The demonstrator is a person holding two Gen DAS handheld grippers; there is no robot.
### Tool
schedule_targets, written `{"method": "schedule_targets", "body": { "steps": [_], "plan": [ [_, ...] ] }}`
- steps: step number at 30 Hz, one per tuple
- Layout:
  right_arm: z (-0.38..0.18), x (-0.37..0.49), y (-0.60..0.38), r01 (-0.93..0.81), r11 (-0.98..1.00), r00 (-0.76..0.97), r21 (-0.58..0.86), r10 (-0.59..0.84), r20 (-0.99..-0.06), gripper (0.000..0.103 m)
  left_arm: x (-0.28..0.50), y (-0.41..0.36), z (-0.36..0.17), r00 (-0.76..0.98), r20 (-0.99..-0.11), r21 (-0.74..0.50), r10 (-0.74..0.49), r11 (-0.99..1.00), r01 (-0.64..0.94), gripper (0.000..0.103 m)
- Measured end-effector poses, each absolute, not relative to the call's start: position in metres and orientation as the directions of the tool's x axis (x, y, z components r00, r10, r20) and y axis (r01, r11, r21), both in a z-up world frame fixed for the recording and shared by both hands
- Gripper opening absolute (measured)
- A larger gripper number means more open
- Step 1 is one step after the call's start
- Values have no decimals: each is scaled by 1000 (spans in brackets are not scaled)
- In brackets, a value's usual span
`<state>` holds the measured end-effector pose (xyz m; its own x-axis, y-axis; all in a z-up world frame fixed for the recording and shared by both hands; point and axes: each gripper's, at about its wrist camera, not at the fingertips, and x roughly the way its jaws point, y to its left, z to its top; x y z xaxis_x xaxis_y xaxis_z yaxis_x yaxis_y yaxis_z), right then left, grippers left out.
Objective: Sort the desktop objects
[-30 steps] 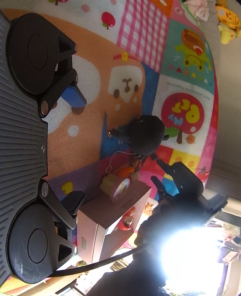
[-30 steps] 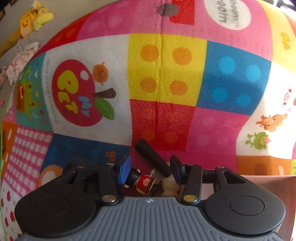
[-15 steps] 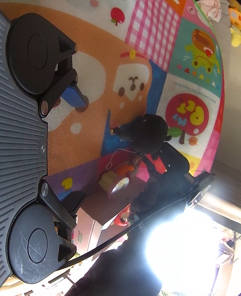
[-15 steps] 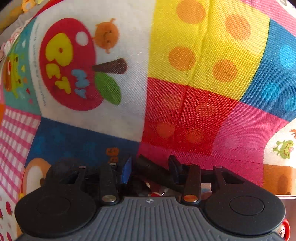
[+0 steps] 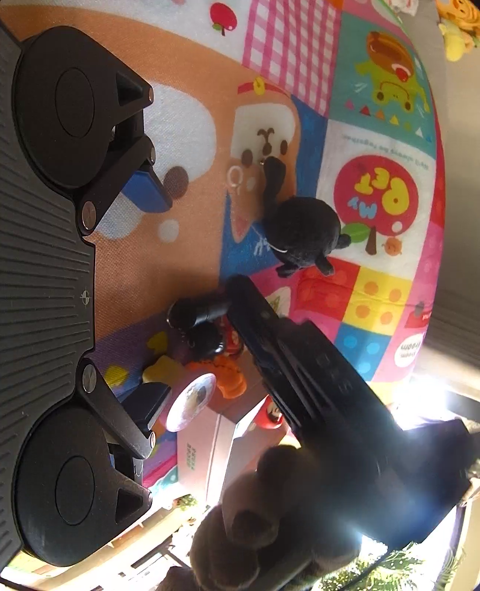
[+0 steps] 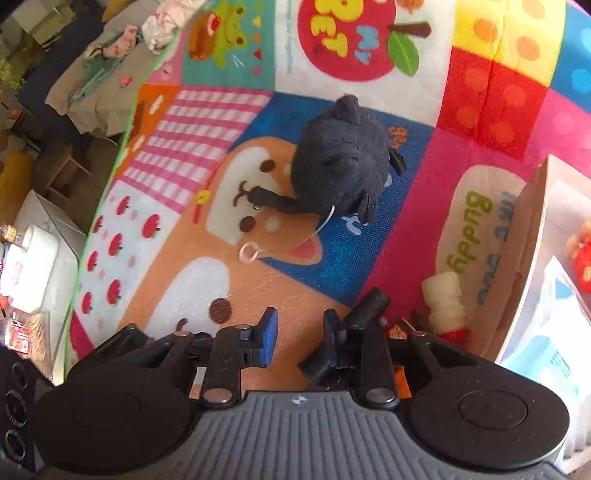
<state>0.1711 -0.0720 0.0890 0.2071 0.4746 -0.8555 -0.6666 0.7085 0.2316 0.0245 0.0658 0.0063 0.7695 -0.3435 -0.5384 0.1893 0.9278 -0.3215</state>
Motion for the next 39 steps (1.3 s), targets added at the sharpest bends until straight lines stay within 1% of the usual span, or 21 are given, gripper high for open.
{"method": "schedule_targets", "body": {
  "steps": [1,2,3,4,5,6,10,12,15,16,18,20,21,24,29,31,33,35,36,37,39],
  "plan": [
    [99,158,-82,-682,708,278,183,483,-830,27,24,65,6,769,-540,-317,-342,929,190,101],
    [108,144,-91,-692,712,358,115,478,-802,33,24,65,7,770,-542,-314,-337,931,186,101],
    [116,128,-103,-694,719,437,41,465,-770,45,24,66,7,772,-543,-312,-331,933,180,101],
    [121,116,-111,-692,721,487,-12,455,-746,51,25,67,7,774,-545,-314,-322,934,168,101],
    [123,104,-119,-693,719,523,-54,448,-725,61,25,69,8,777,-547,-317,-313,936,155,101],
    [123,94,-126,-698,712,538,-81,446,-715,64,26,71,9,780,-549,-321,-301,937,136,101],
    [103,64,-135,-733,666,540,-138,447,-713,67,29,86,12,797,-566,-317,-211,948,26,101],
    [85,56,-132,-720,674,566,-164,434,-701,74,27,92,17,804,-568,-321,-177,947,-19,101],
    [62,60,-128,-677,719,588,-156,401,-703,75,22,93,27,812,-565,-303,-144,952,-42,101],
    [56,62,-128,-667,732,585,-137,401,-705,73,19,91,31,814,-565,-283,-134,958,-39,101],
    [49,67,-132,-649,755,573,-93,405,-712,47,16,84,36,815,-566,-248,-122,968,-28,101],
    [48,67,-143,-639,768,566,-46,429,-705,45,14,78,39,814,-568,-225,-119,974,-15,101],
    [48,64,-150,-638,769,570,-45,432,-699,35,14,73,40,813,-570,-216,-120,976,-7,101],
    [48,56,-174,-625,778,585,-64,412,-698,16,18,59,40,809,-573,-197,-134,980,23,101],
    [41,48,-218,-542,835,630,-94,330,-703,16,33,24,33,799,-573,-146,-180,982,116,101],
    [39,46,-233,-509,856,643,-91,307,-702,21,43,10,28,789,-583,-121,-193,981,150,101],
    [37,44,-243,-486,870,651,-81,299,-697,38,53,0,25,790,-580,-101,-199,980,173,100],
    [35,42,-247,-475,877,661,-79,296,-689,49,64,-2,25,786,-585,-121,-198,980,157,97],
    [34,41,-247,-474,877,665,-83,295,-686,55,70,1,26,781,-591,-149,-202,979,140,91],
    [33,40,-247,-478,875,666,-84,298,-684,60,75,3,26,777,-595,-170,-205,977,127,88],
    [30,40,-244,-489,868,662,-82,309,-683,66,82,5,25,768,-605,-180,-210,976,125,88]
  ]
}}
